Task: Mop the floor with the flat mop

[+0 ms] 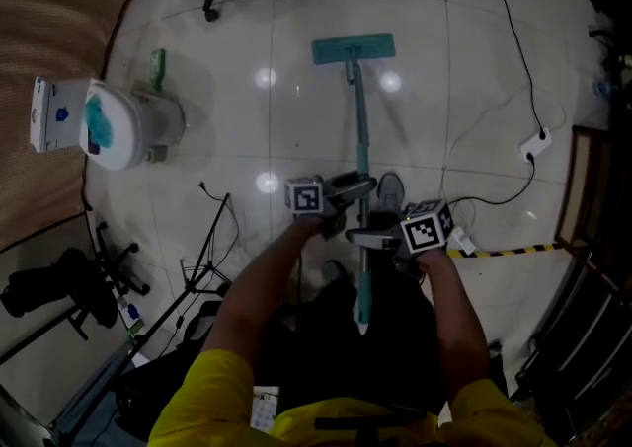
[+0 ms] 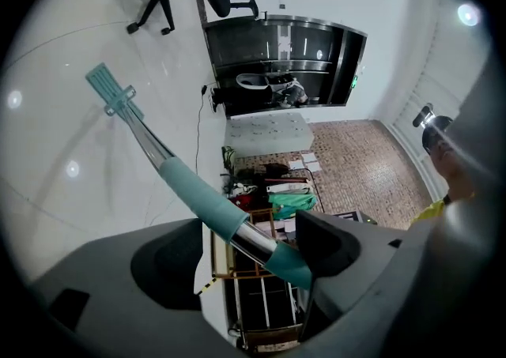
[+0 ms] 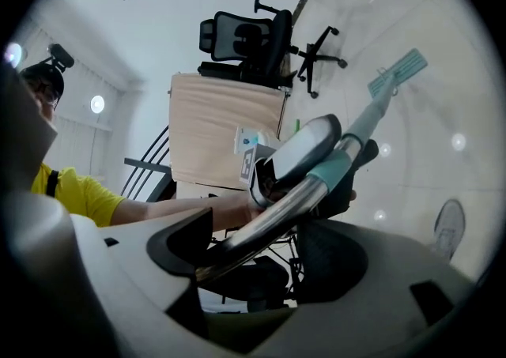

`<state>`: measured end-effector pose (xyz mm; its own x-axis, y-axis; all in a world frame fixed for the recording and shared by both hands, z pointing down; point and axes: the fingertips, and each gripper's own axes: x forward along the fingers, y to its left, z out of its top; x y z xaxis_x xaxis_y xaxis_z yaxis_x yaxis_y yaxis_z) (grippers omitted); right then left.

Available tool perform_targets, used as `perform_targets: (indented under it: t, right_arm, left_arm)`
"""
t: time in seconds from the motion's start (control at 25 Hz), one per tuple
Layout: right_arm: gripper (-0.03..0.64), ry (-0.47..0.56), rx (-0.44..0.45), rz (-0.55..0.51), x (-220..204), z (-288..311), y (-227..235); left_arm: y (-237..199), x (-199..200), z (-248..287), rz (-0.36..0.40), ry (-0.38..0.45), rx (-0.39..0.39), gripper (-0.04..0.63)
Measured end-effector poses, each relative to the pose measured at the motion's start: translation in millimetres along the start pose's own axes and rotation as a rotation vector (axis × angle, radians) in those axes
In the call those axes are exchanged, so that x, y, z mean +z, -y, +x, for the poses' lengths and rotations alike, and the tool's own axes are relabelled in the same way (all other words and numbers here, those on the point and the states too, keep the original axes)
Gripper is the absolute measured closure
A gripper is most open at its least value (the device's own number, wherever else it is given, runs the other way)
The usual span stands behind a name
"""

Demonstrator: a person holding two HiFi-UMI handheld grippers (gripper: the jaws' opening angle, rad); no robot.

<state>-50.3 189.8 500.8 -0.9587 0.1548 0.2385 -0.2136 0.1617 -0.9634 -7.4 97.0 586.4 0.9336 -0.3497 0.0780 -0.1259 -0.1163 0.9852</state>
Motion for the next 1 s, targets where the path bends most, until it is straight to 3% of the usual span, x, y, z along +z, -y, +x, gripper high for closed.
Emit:
perform_targets:
  t: [0.28, 0.44, 0.64, 0.84, 1.0]
  right_arm:
    - [0.272, 0.039, -0.001, -0.073, 158, -27, 49]
    - [0.272, 0.017, -0.015, -0.104, 179, -33, 56]
    - [0.270, 0.009, 0.014, -0.115, 133, -25, 18]
    - [0.270, 0.003, 0.022, -0.077, 23, -13, -25]
    - [0.270, -0.004, 0.033, -0.042, -61, -1, -58]
  left_arm:
    - [-31, 153, 66, 0.039, 0.021, -0.017, 0.241]
    - [-31, 175, 83, 0.044, 0.012, -0.042, 0.242]
    - [0, 133, 62, 0.040, 0.017, -0.033, 0.242]
    - [38, 34, 16, 0.032, 0.029, -0.006, 0.242]
    - [58, -51, -25, -0.023, 0.040, 0.011, 0.242]
